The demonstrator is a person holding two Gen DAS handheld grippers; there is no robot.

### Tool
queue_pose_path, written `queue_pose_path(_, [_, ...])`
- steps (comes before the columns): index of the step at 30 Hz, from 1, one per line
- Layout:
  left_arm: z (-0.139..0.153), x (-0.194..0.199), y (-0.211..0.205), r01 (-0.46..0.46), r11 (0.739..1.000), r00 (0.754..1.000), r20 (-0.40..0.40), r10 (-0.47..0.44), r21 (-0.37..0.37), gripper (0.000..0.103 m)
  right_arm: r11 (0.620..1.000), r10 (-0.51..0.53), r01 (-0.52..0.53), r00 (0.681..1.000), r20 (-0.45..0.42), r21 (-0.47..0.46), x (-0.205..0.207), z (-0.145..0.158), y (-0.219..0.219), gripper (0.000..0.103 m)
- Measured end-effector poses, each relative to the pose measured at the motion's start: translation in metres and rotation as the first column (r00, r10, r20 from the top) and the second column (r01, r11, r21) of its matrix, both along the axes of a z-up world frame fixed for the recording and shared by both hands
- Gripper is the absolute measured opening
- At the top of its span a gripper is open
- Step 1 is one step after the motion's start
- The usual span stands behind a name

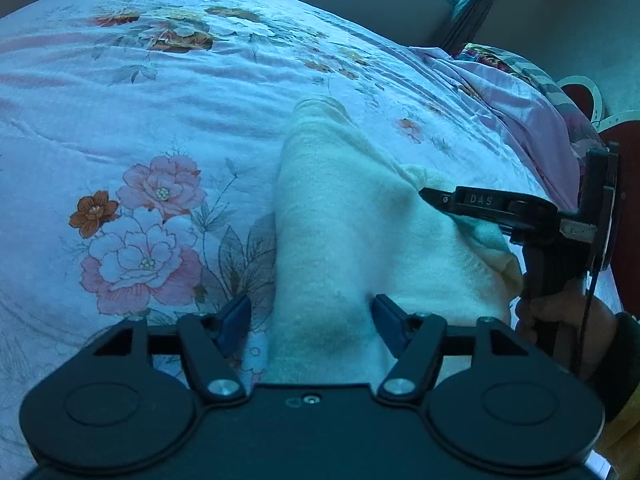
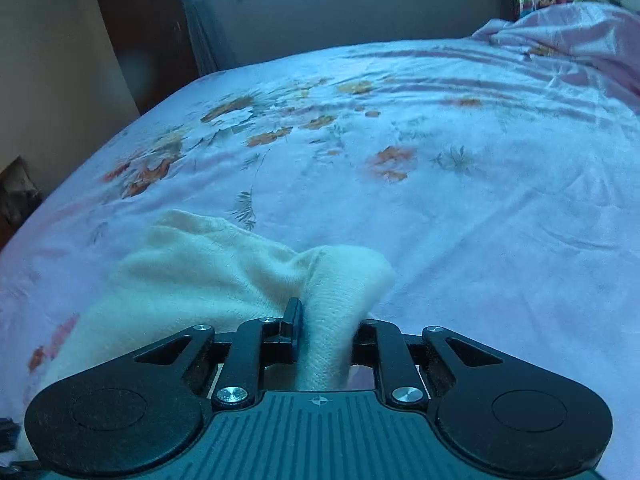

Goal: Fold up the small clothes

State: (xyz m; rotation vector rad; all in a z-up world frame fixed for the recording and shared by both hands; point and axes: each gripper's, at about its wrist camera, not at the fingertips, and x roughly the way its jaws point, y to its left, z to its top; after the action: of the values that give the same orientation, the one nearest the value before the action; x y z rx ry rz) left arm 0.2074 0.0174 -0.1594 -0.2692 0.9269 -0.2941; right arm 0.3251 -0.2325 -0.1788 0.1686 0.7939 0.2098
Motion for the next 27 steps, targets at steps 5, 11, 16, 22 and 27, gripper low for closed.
queue_pose_path(5, [0.023,-0.013,0.001,-0.031,0.999,0.998,0.050,0.029,0.033,0.064,0.995,-0.104,0.105,0.991,0.082,-0.003,-0.037,0.033,-0.011,0.030])
queue_pose_path(11, [0.030,-0.024,-0.014,0.011,0.998,0.998,0.064,-0.015,0.069,0.068,0.995,0.050,-0.059,0.992,0.113,0.076,-0.104,0.062,0.020,0.030])
queue_pose_path(16, [0.014,-0.022,-0.022,0.012,0.994,0.999,-0.038,-0.007,0.111,0.065,0.997,-0.011,0.007,0.999,-0.048,-0.078,-0.107,0.018,0.027,0.030])
queue_pose_path(22, [0.061,-0.053,-0.026,-0.012,0.982,0.997,0.072,-0.001,0.191,0.076,0.996,-0.067,0.066,0.998,0.015,0.056,-0.159,0.065,0.010,0.036])
queue_pose_path(27, [0.099,-0.092,-0.036,-0.029,0.966,0.987,0.162,-0.014,0.258,0.092,0.992,-0.076,0.069,0.995,0.062,0.106,-0.224,0.097,0.003,0.074])
